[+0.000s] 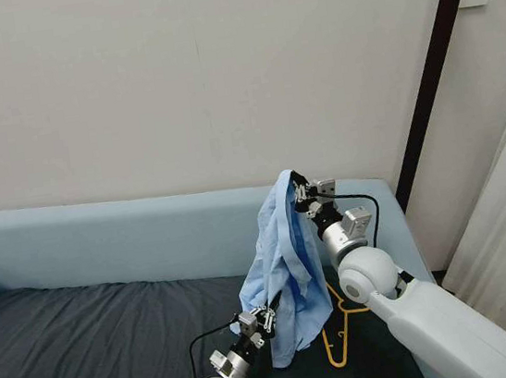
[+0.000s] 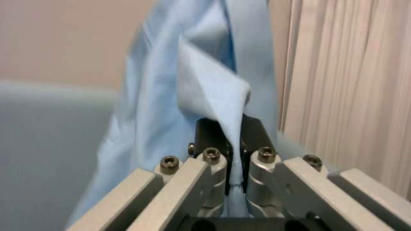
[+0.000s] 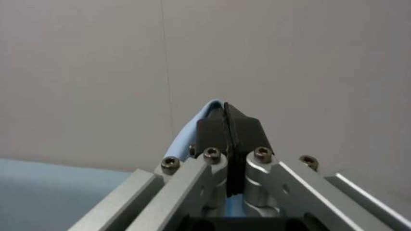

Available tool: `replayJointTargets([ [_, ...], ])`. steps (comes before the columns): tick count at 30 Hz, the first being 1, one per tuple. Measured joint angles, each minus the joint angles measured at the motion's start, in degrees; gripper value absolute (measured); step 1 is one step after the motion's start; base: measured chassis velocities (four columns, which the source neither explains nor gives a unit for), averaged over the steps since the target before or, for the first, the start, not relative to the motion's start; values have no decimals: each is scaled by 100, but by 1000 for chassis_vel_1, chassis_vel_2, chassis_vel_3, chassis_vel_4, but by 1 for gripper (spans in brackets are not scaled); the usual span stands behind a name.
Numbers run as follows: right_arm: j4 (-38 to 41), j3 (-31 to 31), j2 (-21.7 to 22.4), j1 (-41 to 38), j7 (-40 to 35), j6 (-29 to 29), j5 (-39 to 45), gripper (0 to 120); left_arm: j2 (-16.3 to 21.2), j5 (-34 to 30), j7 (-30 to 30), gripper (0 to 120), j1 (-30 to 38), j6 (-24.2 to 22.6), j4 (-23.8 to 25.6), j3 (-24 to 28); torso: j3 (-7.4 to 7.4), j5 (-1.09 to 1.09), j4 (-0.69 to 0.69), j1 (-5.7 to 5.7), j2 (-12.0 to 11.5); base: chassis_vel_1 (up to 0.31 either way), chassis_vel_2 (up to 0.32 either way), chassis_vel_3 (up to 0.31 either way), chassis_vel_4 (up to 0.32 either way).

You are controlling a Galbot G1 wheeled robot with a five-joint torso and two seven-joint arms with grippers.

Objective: Pick up the clothes from the sofa and hang them on the clothes hanger.

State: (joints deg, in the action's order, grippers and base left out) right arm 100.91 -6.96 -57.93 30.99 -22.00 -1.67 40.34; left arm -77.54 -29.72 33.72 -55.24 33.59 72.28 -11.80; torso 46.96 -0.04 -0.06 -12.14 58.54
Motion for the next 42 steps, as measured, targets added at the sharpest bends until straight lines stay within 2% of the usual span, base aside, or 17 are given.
replayJointTargets([
  [3, 381, 247, 415, 148, 401, -206, 282, 0, 585, -397, -112, 0, -244, -167, 1233, -71, -1, 0, -1, 0, 1, 0, 0, 0, 0],
  [4, 381, 247, 415, 148, 401, -206, 282, 0, 585, -397, -112, 0, -244, -167, 1233, -71, -1, 0, -1, 0, 1, 0, 0, 0, 0],
  [7, 941, 611, 982, 300, 1242, -656, 872, 0, 1467, -878, -413, 0, -453, -390, 2563, -247, -2, 0, -1, 1, 1, 0, 0, 0, 0],
  [8, 941, 611, 982, 300, 1242, -656, 872, 0, 1467, -878, -413, 0, -453, -390, 2563, -247, -2, 0, -1, 1, 1, 0, 0, 0, 0],
  [12, 1568, 1017, 1656, 220, 1854, -988, 1686, 0, 2204, -1553, -662, 0, -390, -704, 3793, -700, -2, 1, -2, 2, 1, 0, 0, 0, 0],
  [18, 2047, 1169, 2205, -238, 1897, -960, 2218, 0, 2575, -2176, -793, 0, -399, -892, 4449, -1106, -2, 2, -2, 1, 1, 0, 0, 0, 0],
  [20, 2364, 1218, 2478, -610, 1434, -409, 2247, 0, 2705, -2352, -800, 0, -534, -899, 4544, -1281, -2, -3, 0, 1, 1, 0, 0, 0, 0],
  [22, 2636, 1164, 2540, -757, 863, 273, 2209, 0, 2726, -2357, -768, 0, -711, -819, 4424, -1373, -3, -2, -1, 2, 2, 0, 0, 0, 0],
  [24, 2655, 1081, 2475, -719, 717, 495, 2105, 0, 2685, -2310, -731, 0, -789, -769, 4282, -1379, -3, -2, -1, 2, 2, 0, 0, 0, 0],
  [27, 2216, 673, 2029, -271, 680, 745, 1330, 0, 2446, -1930, -532, 0, -946, -657, 3602, -1224, 0, -1, 1, 2, 1, 0, 0, 0, 0],
  [29, 1972, 477, 1770, -84, 719, 752, 991, 0, 2356, -1738, -495, 0, -953, -641, 3276, -1138, 1, 2, 0, 1, 1, 0, 0, 0, 0],
  [32, 1035, -87, 936, 309, 939, 514, 234, 0, 2012, -1047, -465, 0, -790, -555, 2130, -836, 1, -2, 1, 0, 0, 0, 0, 0, 0],
  [34, 765, -219, 712, 379, 1009, 411, 108, 0, 1905, -903, -461, 0, -706, -530, 1841, -752, 1, 0, 1, 0, 0, 0, 0, 0, 0],
  [36, -28, -507, 133, 522, 1138, 161, -166, 0, 1575, -545, -471, 0, -457, -454, 1027, -481, 1, -1, 0, 0, 0, 0, 0, 0, 0],
  [38, -577, -676, -259, 590, 1204, -11, -350, 0, 1260, -106, -818, 1, -289, -365, 333, -264, 1, -3, -1, 0, -1, 0, 0, 0, 0],
  [39, -577, -676, -259, 590, 1204, -11, -350, 0, 1260, -106, -818, 1, -289, -365, 333, -264, 1, -3, -1, 0, -1, 0, 0, 0, 0],
  [42, -1273, -844, -649, 609, 1348, -276, -611, 0, 844, 1111, -2283, 15, -179, -344, -470, -116, 1, -2, -3, -1, 0, 0, 0, 0, 0],
])
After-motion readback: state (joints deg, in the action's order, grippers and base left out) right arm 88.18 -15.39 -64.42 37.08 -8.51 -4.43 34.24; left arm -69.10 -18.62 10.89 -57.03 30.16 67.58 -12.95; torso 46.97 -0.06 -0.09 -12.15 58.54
